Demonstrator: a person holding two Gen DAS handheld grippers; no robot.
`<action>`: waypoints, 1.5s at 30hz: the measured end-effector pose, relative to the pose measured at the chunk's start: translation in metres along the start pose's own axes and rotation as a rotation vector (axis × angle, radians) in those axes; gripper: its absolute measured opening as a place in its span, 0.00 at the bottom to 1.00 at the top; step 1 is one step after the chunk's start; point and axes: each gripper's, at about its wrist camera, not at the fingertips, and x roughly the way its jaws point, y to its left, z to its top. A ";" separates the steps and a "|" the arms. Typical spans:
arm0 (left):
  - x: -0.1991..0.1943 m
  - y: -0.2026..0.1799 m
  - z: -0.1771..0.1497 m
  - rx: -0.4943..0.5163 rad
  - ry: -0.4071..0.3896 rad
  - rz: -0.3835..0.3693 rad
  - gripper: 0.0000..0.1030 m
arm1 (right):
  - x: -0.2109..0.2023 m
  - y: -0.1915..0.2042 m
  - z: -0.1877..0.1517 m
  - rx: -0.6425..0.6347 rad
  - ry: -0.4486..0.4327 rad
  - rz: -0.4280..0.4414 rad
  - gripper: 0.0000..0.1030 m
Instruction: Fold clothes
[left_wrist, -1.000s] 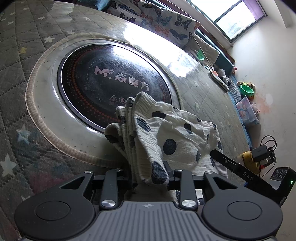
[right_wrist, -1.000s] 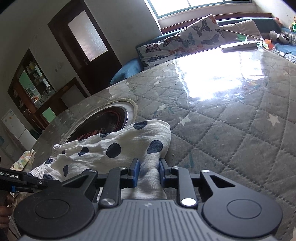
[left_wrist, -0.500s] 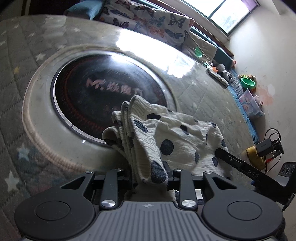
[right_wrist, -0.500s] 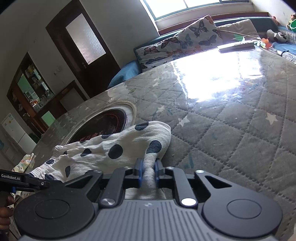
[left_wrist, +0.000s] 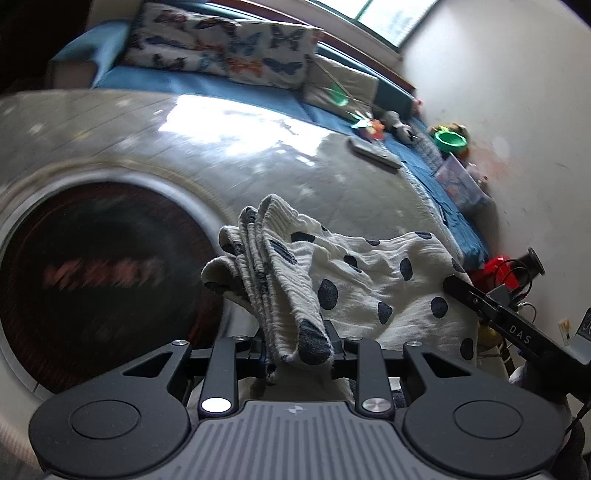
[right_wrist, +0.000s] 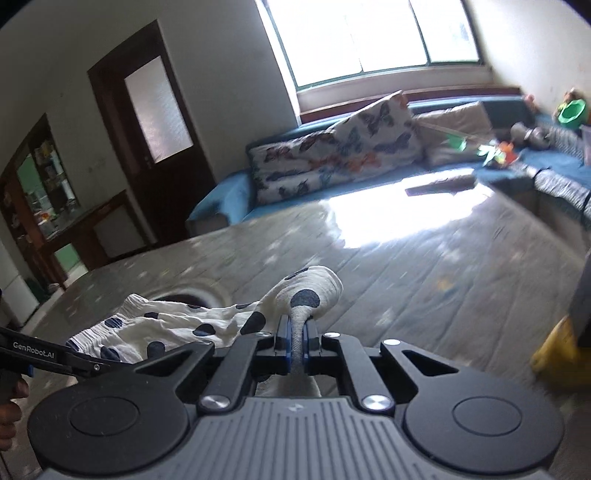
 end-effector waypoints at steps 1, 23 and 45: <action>0.006 -0.006 0.006 0.013 -0.001 -0.004 0.28 | 0.000 -0.004 0.005 -0.004 -0.009 -0.020 0.05; 0.077 -0.056 0.007 0.174 0.006 0.052 0.49 | 0.038 -0.065 0.010 -0.006 0.023 -0.279 0.22; -0.019 -0.026 -0.046 0.237 -0.130 0.177 0.83 | 0.003 0.011 -0.032 -0.190 0.048 -0.141 0.69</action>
